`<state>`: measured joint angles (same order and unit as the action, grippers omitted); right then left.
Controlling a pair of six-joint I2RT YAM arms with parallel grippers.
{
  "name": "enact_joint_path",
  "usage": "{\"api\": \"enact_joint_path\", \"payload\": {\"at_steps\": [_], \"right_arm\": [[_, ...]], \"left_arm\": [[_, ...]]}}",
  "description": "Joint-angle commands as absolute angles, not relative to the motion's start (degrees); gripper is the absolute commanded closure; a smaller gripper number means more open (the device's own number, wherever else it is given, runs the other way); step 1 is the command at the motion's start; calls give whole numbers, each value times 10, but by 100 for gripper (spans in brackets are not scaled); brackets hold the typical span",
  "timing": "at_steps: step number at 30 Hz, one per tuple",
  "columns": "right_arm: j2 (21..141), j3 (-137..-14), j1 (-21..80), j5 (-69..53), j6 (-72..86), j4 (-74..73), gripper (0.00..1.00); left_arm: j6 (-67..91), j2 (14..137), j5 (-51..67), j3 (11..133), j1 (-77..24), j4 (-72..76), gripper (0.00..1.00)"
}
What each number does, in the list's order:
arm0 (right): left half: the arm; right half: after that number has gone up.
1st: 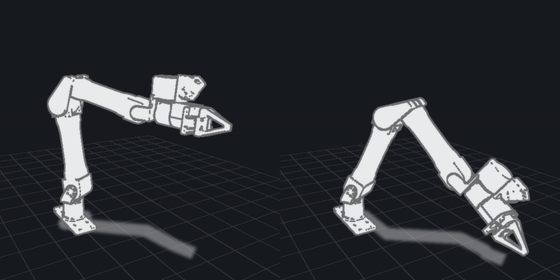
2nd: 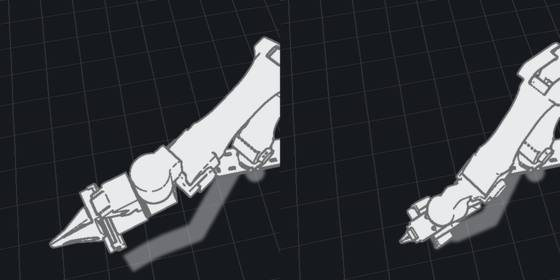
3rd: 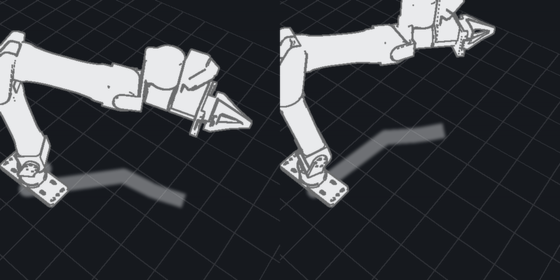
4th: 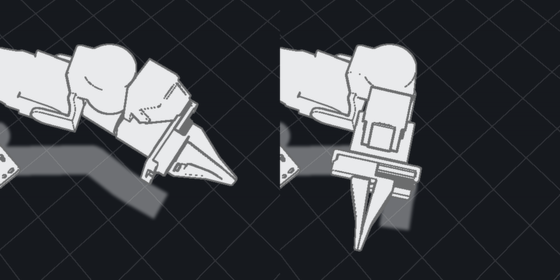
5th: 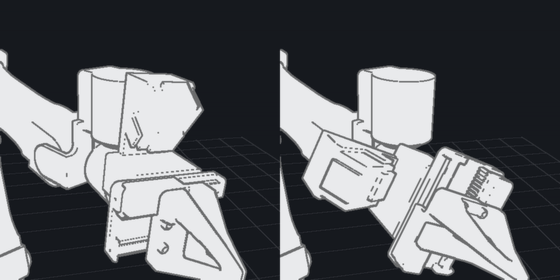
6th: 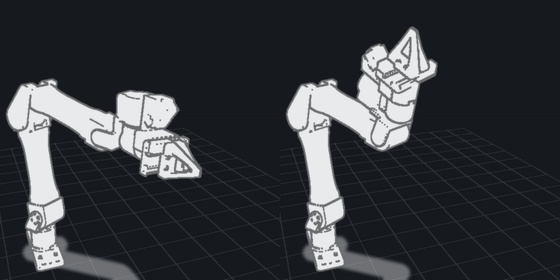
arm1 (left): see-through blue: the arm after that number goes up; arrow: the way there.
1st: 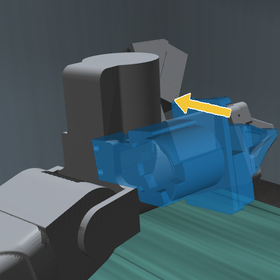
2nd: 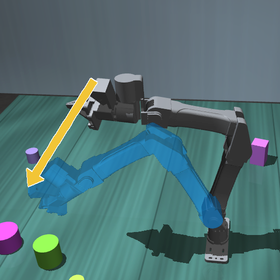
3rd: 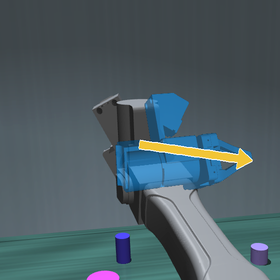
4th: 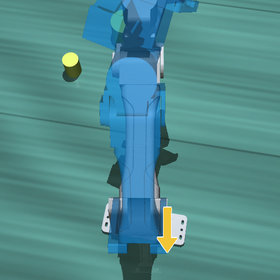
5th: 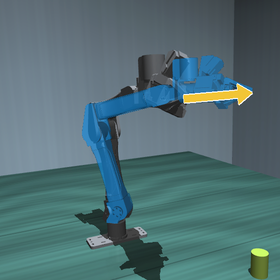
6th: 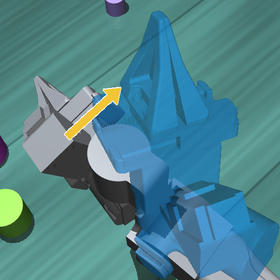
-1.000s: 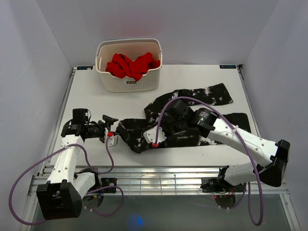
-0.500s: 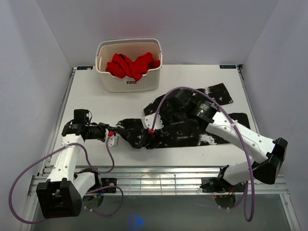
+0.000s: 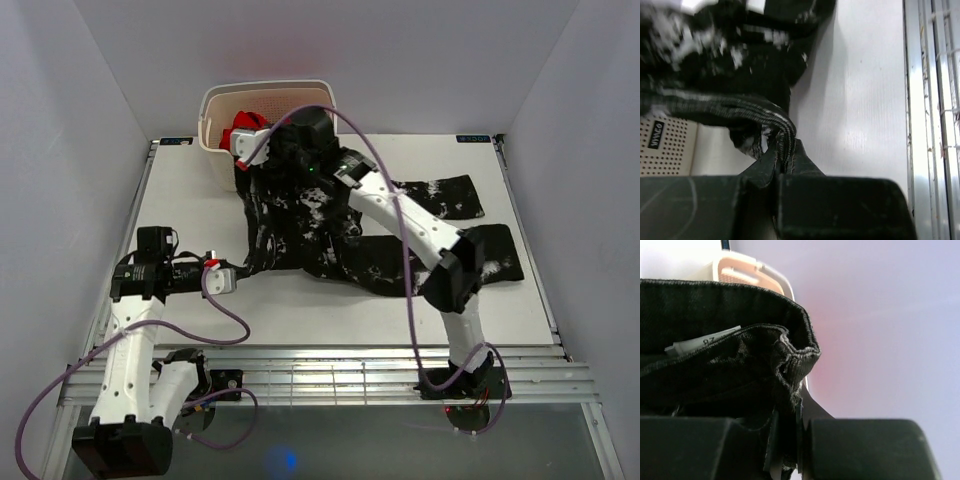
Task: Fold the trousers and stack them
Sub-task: Flatten the trousers out
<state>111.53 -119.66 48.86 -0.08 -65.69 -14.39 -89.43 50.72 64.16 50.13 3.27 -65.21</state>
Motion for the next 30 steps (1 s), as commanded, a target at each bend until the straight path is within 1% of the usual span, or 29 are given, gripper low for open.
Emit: {"api": "enact_joint_path", "payload": {"at_steps": [1,3,5,7,8,9,10,11,12,14,15,17,18,19,20,21,22,23,24,25,26,27,28,29,30], "right_arm": [[1228,-1278,504,9,-674,0,92],[1277,-1285,523,6,-675,35,92],[1295,-1263,535,6,-682,91,92],[1317,-1239,548,-18,-688,138,92],[1339,-1240,554,-11,-687,149,92],[1353,-1246,556,-6,-689,152,91],[1363,-1265,556,-3,-689,160,86],[1370,-1270,556,30,-686,171,79],[1376,-1273,555,46,-685,180,57],[1364,-1272,542,82,-677,163,32],[1331,-1263,536,94,-670,150,17],[1281,-1196,508,113,-657,108,13],[1214,-1161,498,115,-651,94,11],[1180,-1126,484,115,-646,79,9],[1145,-1066,472,111,-634,58,7],[1078,-1042,445,105,-627,-2,4],[1049,-1022,432,98,-620,-50,10],[1019,-999,404,81,-608,-94,10],[969,-992,389,73,-599,-192,10],[948,-991,371,59,-589,-250,10],[908,-991,332,17,-587,-311,10],[888,-983,310,-6,-595,-416,10],[868,-968,282,-32,-602,-457,10],[827,-949,227,-68,-619,-497,10],[808,-899,200,-79,-663,-531,8]], "left_arm": [[-825,461,734,537,31,-697,100],[-788,454,750,553,31,-698,100],[-752,454,761,566,31,-695,100],[-699,455,775,584,31,-685,100],[-623,455,774,590,31,-670,100],[-577,455,771,591,31,-647,100],[-536,455,765,590,31,-603,100],[-493,455,757,588,31,-579,100],[-405,456,745,578,31,-524,100],[-355,465,704,570,31,-493,100],[-336,469,691,567,31,-469,100],[-297,482,658,561,31,-460,100],[-293,496,652,560,31,-460,100],[-287,503,648,558,31,-460,100],[-274,508,633,555,32,-455,100],[-260,517,623,553,34,-448,100],[-248,520,614,548,34,-439,100],[-227,524,593,542,36,-434,100],[-213,526,578,539,39,-419,100],[-203,534,564,536,40,-414,100],[-191,538,535,533,42,-409,100],[-188,542,521,533,47,-403,100],[-188,550,512,532,51,-403,100],[-202,555,506,530,56,-405,100],[-210,561,485,528,62,-412,100]]}}
